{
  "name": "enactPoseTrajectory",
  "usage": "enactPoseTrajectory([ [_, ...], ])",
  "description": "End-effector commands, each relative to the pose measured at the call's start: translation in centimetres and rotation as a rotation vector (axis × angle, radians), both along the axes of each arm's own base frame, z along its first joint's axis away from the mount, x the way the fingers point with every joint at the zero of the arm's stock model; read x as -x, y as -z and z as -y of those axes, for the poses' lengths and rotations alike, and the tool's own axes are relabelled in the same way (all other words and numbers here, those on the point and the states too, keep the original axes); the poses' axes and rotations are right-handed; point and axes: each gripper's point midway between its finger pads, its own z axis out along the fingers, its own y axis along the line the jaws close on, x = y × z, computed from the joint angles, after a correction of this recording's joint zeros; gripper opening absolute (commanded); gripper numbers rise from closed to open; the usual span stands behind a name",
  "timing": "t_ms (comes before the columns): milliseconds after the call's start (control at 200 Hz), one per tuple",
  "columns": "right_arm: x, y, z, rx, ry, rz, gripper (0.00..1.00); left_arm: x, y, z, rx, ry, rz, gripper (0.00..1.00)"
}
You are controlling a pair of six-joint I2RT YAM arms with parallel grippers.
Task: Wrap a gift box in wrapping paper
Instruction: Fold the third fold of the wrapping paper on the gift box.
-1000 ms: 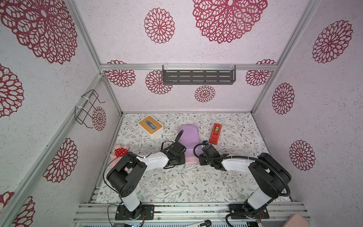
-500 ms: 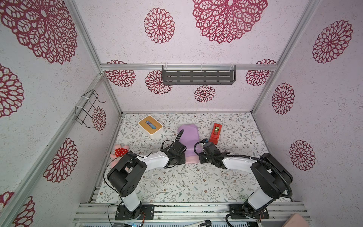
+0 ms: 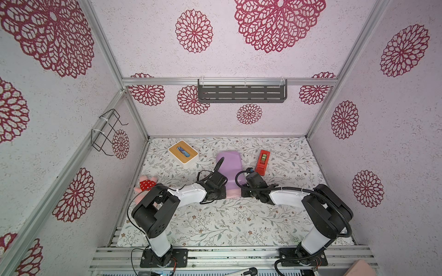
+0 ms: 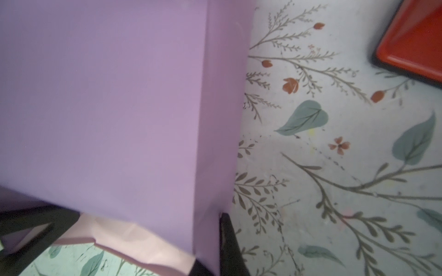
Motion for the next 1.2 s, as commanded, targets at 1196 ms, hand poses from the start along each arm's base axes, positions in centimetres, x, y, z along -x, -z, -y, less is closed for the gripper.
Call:
enactPoseTrajectory([
  [1196, 3.5, -0.1, 1.7, 0.006, 0.035, -0.036, 0.29, 3.4, 0.6, -0.8, -0.015, 0.009, -0.035, 0.29],
])
